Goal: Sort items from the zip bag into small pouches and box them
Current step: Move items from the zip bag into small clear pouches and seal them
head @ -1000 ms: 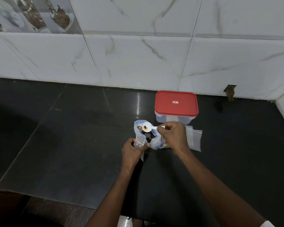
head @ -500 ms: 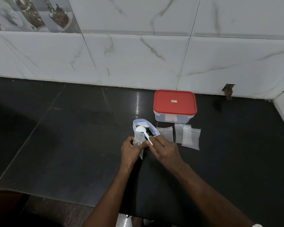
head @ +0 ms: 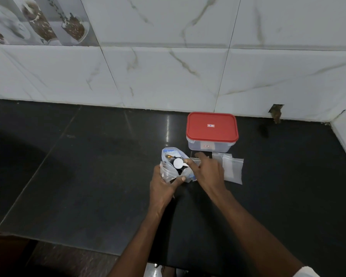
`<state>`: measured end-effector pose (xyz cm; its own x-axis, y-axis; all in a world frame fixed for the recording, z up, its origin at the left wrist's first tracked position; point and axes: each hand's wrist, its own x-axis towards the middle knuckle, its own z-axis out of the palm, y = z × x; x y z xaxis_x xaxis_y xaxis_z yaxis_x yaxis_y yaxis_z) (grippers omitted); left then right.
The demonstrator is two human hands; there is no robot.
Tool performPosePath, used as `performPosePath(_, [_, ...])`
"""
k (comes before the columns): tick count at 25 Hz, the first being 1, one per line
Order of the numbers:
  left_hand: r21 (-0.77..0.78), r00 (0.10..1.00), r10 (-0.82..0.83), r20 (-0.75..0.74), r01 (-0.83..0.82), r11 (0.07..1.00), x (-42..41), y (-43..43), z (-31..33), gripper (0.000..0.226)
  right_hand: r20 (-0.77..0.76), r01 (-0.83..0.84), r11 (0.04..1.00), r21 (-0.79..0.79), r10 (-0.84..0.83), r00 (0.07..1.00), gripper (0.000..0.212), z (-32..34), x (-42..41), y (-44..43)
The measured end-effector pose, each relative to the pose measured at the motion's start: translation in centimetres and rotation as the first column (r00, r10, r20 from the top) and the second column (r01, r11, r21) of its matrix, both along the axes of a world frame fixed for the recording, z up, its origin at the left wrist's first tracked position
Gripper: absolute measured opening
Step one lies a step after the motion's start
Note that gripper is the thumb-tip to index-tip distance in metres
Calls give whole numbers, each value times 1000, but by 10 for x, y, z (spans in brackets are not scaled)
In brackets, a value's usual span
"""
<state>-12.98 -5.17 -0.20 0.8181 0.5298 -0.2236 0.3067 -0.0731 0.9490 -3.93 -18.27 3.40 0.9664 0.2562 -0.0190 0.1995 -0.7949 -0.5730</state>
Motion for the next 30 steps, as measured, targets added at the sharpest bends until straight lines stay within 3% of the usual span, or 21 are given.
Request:
performPosePath(2, [45,997,-59,51,57,997,3,-7,8,64,-95,-23,935,353,60,994,33,10,-17,-2])
performPosePath(6, [139,969,-237,75,225,964,9,-20,23,77,-184,40,839,543,73,980,6,8,-24,-9])
performPosePath(9, [101,955,-296,26,293,951,1,-21,25,73,-212,113,744,659,39,976,11,14,-13,-26])
performPosePath(14, [-6,961,-277,5,277,961,0,-26,12,63,-336,63,774,630,199,921,35,14,-14,-39])
performPosePath(17, [-8,953,-302,5,302,953,6,-26,-20,62,-248,68,757,650,127,960,40,14,-15,-40])
performPosePath(19, [-20,962,-274,-16,273,962,7,-30,-8,62,-187,64,747,661,82,979,43,18,-11,-45])
performPosePath(21, [-85,973,-229,26,230,969,5,-38,21,30,-171,98,716,691,31,985,43,18,-9,-48])
performPosePath(22, [-105,978,-203,53,207,973,8,-40,21,18,-192,136,696,705,3,981,43,16,-10,-49])
performPosePath(24, [-143,980,-161,116,177,974,10,-43,25,19,-285,203,664,720,16,958,49,10,-14,-50])
performPosePath(27, [-211,985,-50,162,84,974,13,-47,22,16,-415,230,725,649,84,906,60,2,-21,-55])
performPosePath(30, [-284,986,28,164,20,959,16,-46,21,12,-451,311,660,684,47,891,44,1,-23,-63])
